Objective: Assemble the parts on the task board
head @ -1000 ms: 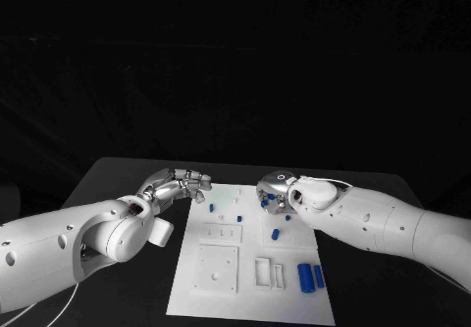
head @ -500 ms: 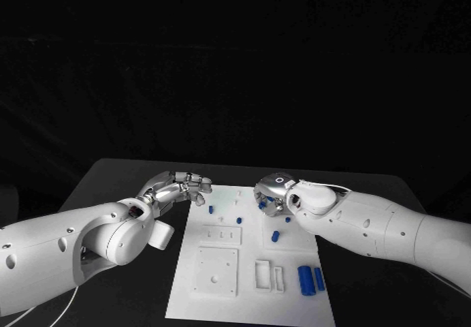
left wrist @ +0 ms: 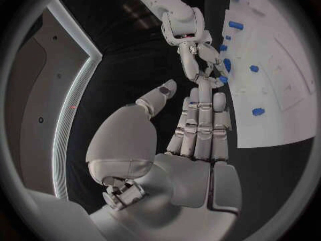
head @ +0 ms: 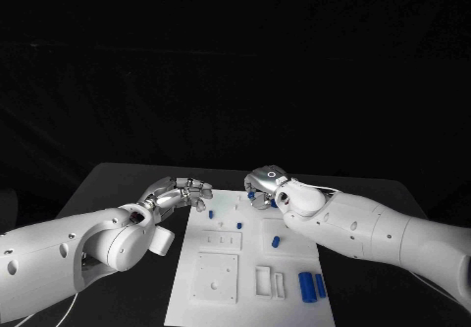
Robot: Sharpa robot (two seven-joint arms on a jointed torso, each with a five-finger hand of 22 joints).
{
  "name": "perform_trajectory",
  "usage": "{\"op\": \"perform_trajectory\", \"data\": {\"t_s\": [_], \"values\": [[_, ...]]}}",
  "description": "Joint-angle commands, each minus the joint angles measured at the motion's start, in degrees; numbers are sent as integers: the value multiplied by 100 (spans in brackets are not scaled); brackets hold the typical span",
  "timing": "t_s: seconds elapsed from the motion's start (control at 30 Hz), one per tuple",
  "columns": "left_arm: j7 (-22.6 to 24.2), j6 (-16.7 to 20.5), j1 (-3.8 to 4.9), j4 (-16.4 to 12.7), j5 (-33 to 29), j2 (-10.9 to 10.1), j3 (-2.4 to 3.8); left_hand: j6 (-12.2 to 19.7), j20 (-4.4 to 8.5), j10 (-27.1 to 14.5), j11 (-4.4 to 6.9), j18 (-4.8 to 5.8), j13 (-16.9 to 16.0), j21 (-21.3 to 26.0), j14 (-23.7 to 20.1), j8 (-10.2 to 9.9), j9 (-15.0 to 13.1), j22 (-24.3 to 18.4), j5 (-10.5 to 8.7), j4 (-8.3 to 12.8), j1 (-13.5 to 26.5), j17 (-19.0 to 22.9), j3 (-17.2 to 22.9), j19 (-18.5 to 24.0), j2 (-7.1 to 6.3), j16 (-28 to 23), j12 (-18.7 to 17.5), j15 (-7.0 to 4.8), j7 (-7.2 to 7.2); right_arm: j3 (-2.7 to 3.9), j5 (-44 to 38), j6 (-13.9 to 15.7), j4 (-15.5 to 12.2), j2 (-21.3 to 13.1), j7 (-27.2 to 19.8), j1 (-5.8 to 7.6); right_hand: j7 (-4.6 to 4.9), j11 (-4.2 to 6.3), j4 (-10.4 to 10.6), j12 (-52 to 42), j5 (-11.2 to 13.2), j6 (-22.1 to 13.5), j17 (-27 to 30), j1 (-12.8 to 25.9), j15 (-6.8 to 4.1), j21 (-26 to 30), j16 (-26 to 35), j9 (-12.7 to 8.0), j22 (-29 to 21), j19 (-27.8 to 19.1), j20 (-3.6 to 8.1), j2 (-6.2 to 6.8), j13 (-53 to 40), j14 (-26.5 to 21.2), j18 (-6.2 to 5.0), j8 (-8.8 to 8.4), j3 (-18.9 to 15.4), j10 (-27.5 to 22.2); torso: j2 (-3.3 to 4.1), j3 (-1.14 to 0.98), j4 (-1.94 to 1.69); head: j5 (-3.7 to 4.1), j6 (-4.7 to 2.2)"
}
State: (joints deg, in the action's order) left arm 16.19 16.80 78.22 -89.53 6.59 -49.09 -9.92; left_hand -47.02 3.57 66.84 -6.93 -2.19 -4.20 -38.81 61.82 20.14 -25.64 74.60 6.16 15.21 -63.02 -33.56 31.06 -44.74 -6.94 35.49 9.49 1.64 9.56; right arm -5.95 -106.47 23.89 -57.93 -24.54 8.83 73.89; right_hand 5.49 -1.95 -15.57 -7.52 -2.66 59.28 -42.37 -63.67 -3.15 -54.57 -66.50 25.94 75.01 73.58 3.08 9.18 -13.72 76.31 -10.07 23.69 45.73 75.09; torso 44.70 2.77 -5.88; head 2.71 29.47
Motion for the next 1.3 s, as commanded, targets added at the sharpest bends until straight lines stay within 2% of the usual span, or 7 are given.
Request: {"op": "perform_trajectory", "data": {"t_s": [0.03,0.17,0.37,0.57,0.87,1.07,1.3], "values": [[24,-64,11,-6,-5,27,6,-7,41,-19,-11,-96,8,-15,-10,-32,7,-6,-21,-20,35,6,21,-4,-2,-28,-22,-5,22,2,-242,247,134,130,294,-3,3,-3,5,-27,-14,47,7,-16,-129,-37,-20,271,124,-84,49,7,-11,-109,-493,18,61,163,14,2,-8,13,-22],[25,-69,11,-4,-5,54,6,-7,42,-18,-11,-96,8,-15,-9,-33,7,-6,-21,-19,34,6,22,-5,-1,-27,-23,-5,22,2,-282,268,287,279,316,-5,4,-5,8,-22,-14,46,12,-17,-128,-44,-20,276,123,-88,51,16,-21,-111,-493,13,74,157,18,16,-19,14,-28],[23,-72,12,12,-5,94,6,-7,42,-16,-11,-96,8,-17,-9,-34,7,-7,-21,-18,34,6,24,-5,-1,-27,-24,-5,22,2,-305,270,469,453,297,-13,4,-6,11,-14,-14,46,18,-21,-126,-52,-21,283,121,-94,53,25,-35,-113,-493,8,91,150,29,13,-34,0,-35],[21,-61,51,-25,-5,73,7,-7,43,-16,-11,-95,8,-18,-9,-34,8,-7,-21,-17,35,6,25,-5,-3,-27,-26,-6,23,2,-309,192,502,544,243,-14,3,-7,12,-10,-14,47,21,-22,-125,-57,-21,287,120,-97,54,33,-42,-114,-493,5,100,147,61,60,-86,25,-51],[18,-55,111,-47,-5,70,7,-7,44,-14,-11,-94,8,-20,-8,-35,8,-8,-22,-14,34,5,25,-5,-7,-26,-27,-6,23,2,-303,124,516,584,209,-14,4,-10,17,-4,-14,47,26,-17,-123,-64,-23,292,118,-101,54,42,-53,-114,-493,0,108,142,111,110,-106,54,-54],[17,-55,120,-53,-5,74,7,-8,44,-13,-10,-94,8,-21,-8,-35,8,-8,-22,-13,33,5,26,-5,-8,-26,-29,-6,23,1,-306,73,586,611,204,-27,4,-10,18,-1,-14,48,28,-17,-122,-67,-24,295,118,-103,54,44,-58,-114,-493,-2,113,141,146,124,-115,42,-63],[12,-50,123,-40,-5,64,7,-9,45,-12,-10,-93,8,-22,-8,-36,8,-9,-23,-13,34,5,27,-5,-11,-26,-30,-7,23,0,-392,57,581,563,293,-30,3,-10,19,1,-14,49,30,-18,-122,-70,-25,298,117,-104,55,43,-64,-114,-493,-3,117,141,180,130,-107,26,-51]]}}
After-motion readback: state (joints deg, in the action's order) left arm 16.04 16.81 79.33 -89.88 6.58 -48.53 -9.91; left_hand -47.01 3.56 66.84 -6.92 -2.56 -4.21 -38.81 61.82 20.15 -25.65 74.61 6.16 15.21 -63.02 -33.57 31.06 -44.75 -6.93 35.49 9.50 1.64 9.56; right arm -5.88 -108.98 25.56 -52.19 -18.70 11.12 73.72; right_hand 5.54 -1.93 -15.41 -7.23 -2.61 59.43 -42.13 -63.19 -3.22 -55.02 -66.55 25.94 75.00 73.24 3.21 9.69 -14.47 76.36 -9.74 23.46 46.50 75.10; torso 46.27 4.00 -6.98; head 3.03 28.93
